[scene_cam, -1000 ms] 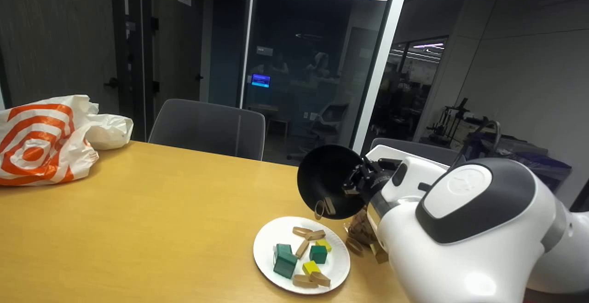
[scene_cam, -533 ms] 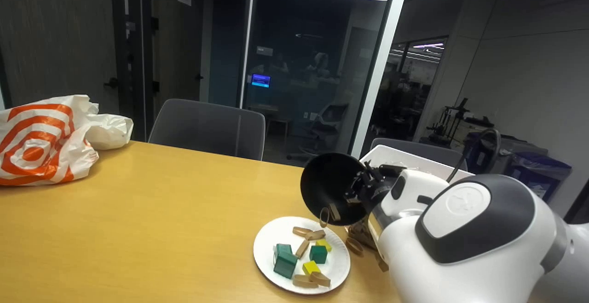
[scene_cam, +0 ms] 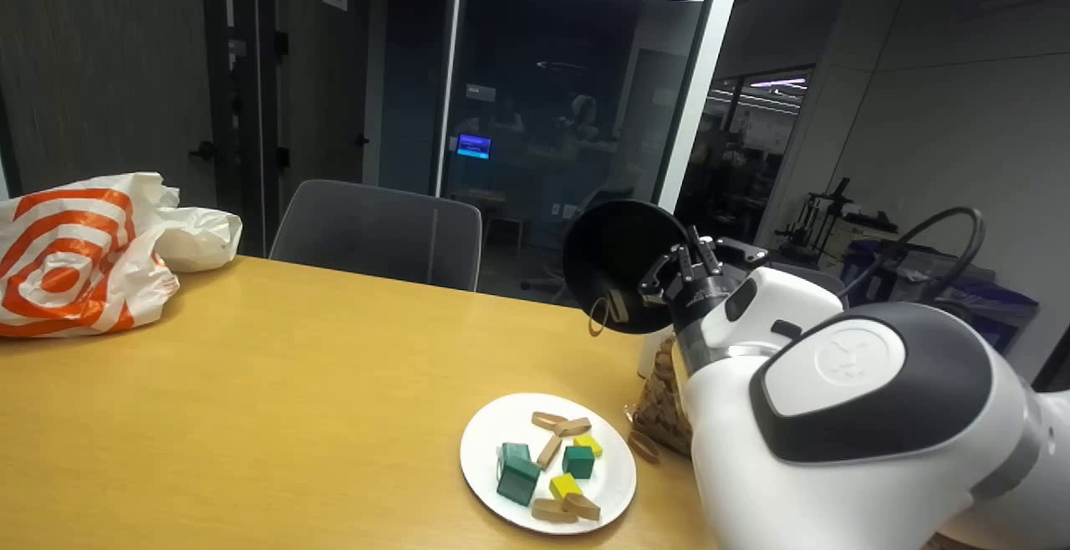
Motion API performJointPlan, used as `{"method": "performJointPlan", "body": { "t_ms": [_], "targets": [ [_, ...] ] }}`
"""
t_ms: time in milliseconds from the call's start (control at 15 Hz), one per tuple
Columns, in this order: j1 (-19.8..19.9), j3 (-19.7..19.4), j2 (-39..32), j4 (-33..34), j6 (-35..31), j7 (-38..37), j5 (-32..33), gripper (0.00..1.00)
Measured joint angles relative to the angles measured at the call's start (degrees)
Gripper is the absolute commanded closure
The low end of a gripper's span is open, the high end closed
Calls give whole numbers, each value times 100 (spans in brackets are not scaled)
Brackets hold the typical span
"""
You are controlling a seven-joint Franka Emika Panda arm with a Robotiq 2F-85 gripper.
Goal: Pour the items in the black bowl onto the white plate then put the fruits and radish in the bowl.
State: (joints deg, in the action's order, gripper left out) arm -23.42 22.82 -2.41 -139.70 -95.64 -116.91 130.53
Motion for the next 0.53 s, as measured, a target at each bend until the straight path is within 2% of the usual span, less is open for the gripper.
{"method": "performJointPlan", "body": {
  "t_ms": [267,533],
  "targets": [
    [-42,43,-94,-382,0,351,624,91],
    [-55,81,-92,-510,33,605,732,91]
  ]
}}
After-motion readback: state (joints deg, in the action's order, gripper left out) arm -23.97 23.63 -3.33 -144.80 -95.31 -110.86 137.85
